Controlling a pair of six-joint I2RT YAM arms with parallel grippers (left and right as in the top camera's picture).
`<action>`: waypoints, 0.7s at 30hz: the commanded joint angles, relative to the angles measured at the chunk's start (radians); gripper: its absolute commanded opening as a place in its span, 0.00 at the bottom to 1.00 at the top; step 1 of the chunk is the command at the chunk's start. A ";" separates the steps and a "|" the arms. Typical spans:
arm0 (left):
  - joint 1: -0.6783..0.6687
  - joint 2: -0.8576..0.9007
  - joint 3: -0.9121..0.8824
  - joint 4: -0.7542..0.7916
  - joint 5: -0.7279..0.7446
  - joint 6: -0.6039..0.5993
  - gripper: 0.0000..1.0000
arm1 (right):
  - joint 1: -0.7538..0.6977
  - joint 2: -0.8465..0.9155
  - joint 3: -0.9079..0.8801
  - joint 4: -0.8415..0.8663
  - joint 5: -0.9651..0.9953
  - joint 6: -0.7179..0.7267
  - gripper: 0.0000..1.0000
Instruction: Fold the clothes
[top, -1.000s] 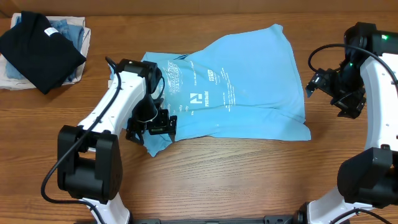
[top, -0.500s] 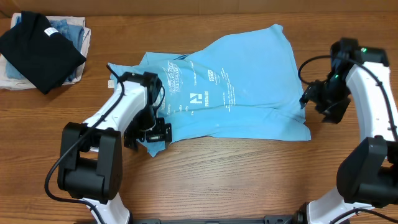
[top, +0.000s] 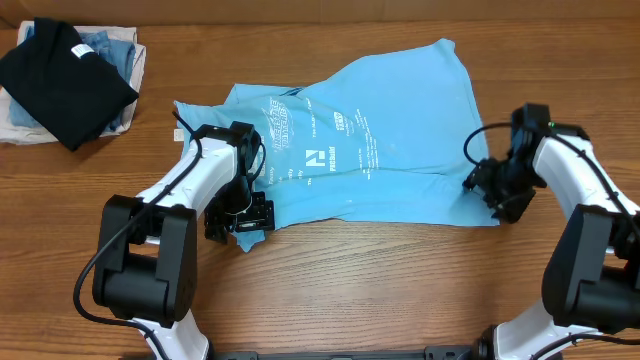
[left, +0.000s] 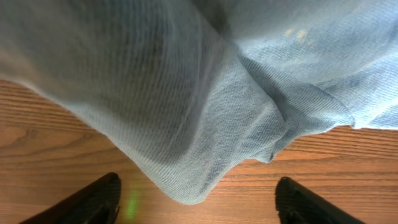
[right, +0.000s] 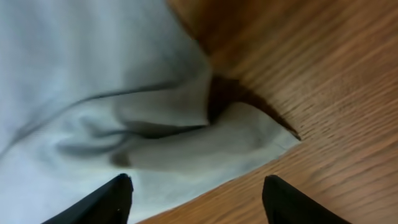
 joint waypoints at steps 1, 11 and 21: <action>0.006 -0.008 -0.006 0.010 -0.003 -0.014 0.73 | -0.029 -0.010 -0.054 0.032 -0.005 0.051 0.67; 0.006 -0.007 -0.006 0.049 -0.003 -0.014 0.44 | -0.042 -0.010 -0.107 0.066 0.002 0.056 0.45; 0.006 -0.007 -0.009 0.013 -0.002 -0.027 0.04 | -0.045 -0.010 -0.107 0.057 0.090 0.151 0.04</action>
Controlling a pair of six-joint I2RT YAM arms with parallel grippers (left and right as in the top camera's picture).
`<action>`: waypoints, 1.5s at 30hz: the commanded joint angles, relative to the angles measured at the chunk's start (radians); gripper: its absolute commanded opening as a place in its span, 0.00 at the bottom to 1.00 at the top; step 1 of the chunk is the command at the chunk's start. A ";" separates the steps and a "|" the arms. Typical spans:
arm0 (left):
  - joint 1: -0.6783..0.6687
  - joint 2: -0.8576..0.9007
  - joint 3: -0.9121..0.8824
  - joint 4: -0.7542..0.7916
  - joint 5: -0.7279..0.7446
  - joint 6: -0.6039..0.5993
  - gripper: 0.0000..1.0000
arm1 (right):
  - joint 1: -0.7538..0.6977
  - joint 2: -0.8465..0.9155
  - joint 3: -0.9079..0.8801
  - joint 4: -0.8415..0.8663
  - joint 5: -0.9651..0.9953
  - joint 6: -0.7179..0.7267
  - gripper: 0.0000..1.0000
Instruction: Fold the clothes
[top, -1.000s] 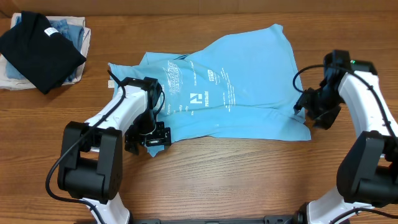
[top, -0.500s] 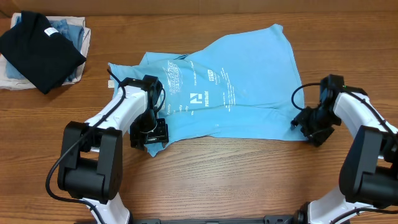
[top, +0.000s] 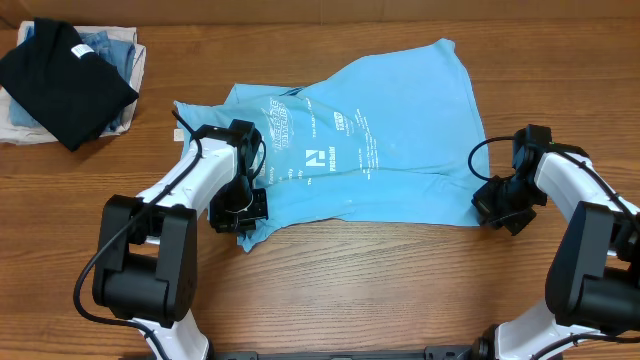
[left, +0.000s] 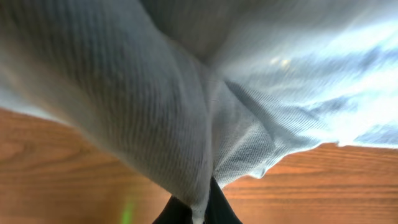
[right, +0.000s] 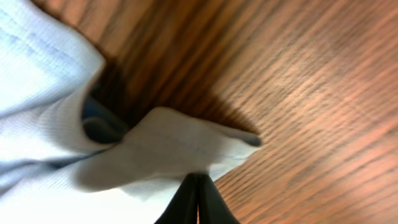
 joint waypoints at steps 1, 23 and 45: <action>0.005 -0.007 -0.007 -0.038 0.000 -0.031 0.04 | -0.011 -0.010 -0.005 -0.005 0.082 0.065 0.04; -0.055 -0.008 -0.007 -0.180 0.042 -0.053 0.04 | -0.227 -0.010 0.134 -0.135 -0.077 -0.107 0.10; -0.055 -0.008 -0.007 -0.139 0.042 -0.051 0.04 | -0.126 -0.010 -0.052 0.039 -0.130 -0.129 0.54</action>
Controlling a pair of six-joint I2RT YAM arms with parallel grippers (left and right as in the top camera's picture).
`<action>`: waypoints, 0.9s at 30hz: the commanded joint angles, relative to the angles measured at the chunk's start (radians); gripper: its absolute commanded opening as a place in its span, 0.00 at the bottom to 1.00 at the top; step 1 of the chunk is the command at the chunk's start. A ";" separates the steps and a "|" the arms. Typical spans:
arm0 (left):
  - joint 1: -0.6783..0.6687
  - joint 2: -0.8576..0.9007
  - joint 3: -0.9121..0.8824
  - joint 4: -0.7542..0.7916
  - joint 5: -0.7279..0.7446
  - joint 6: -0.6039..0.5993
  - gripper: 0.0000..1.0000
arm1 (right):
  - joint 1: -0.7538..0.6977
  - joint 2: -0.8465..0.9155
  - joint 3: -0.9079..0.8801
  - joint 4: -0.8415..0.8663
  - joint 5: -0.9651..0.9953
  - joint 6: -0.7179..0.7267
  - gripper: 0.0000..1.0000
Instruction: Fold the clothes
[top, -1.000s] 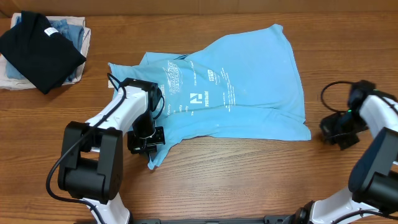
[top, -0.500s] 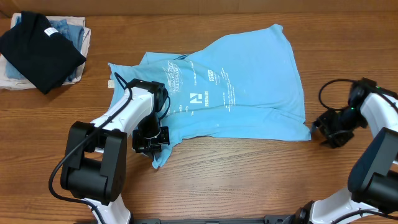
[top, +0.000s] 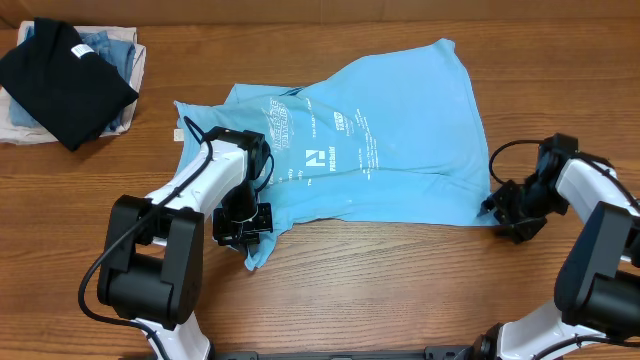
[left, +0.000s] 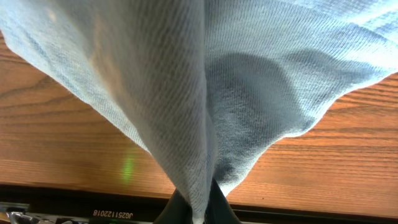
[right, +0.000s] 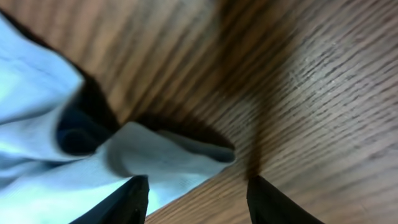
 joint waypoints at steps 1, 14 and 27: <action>-0.005 -0.008 -0.005 0.005 0.011 -0.021 0.04 | 0.000 -0.010 -0.035 0.037 0.006 0.014 0.54; -0.005 -0.008 -0.005 0.003 0.010 -0.016 0.04 | 0.000 -0.010 -0.062 0.093 0.097 0.083 0.06; -0.010 -0.009 -0.005 -0.108 0.093 0.022 0.04 | -0.003 -0.010 0.106 -0.168 0.285 0.295 0.04</action>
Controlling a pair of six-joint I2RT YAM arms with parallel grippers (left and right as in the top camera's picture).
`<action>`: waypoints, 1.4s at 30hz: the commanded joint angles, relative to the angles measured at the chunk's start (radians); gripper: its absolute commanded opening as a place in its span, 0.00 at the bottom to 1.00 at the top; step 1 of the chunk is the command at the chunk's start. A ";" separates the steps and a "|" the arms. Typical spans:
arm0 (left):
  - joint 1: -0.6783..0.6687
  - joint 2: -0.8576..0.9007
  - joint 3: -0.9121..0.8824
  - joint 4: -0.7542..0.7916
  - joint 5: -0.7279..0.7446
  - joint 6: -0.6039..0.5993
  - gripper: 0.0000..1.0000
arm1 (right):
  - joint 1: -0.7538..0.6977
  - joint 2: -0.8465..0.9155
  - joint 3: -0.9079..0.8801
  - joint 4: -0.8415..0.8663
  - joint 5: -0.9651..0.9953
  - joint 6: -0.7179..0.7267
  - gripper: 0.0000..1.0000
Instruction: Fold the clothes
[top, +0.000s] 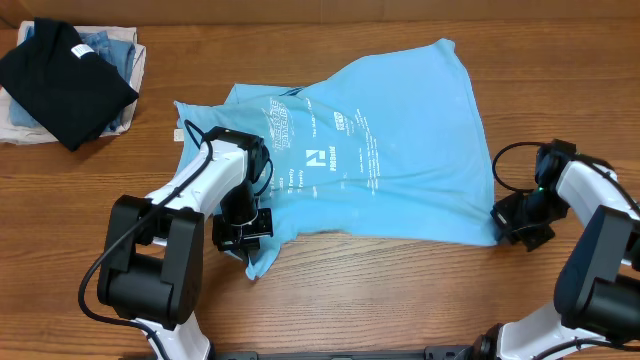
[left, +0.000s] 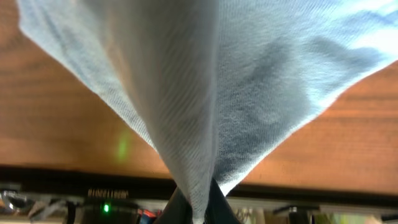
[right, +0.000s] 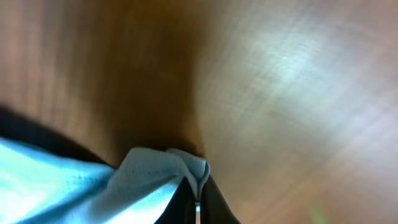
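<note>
A light blue T-shirt (top: 380, 140) with white print lies spread on the wooden table (top: 400, 290). My left gripper (top: 243, 240) is shut on its near left corner. In the left wrist view the fabric (left: 186, 93) rises in a taut fold from the closed jaws of my left gripper (left: 196, 210). My right gripper (top: 512, 222) is shut on the near right corner. The right wrist view shows that corner (right: 155, 171) pinched in my right gripper (right: 199, 198). The near hem runs between the two grippers.
A stack of folded clothes with a black garment (top: 62, 75) on top sits at the back left corner. The table's front edge (left: 62, 186) shows in the left wrist view, with dark equipment below it.
My right gripper was open beside the near right corner and is now shut on it. That corner sits a little nearer the front. My left gripper still holds its corner, slightly nearer the table edge.
Both grippers were open at the shirt's near corners. Then both were shut on fabric. Later the left held its corner closer to the front edge while the right stood open beside its corner. Now both are shut on the near corners.
</note>
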 joint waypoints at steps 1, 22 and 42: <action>-0.012 -0.009 -0.005 -0.035 0.040 0.013 0.04 | -0.006 0.005 0.135 -0.083 0.125 0.105 0.04; -0.226 -0.009 -0.005 -0.121 0.035 -0.061 0.05 | -0.066 -0.005 0.351 -0.329 0.180 0.106 0.04; -0.264 -0.009 -0.002 -0.018 0.031 -0.070 1.00 | -0.066 -0.005 0.351 -0.271 0.179 0.094 0.91</action>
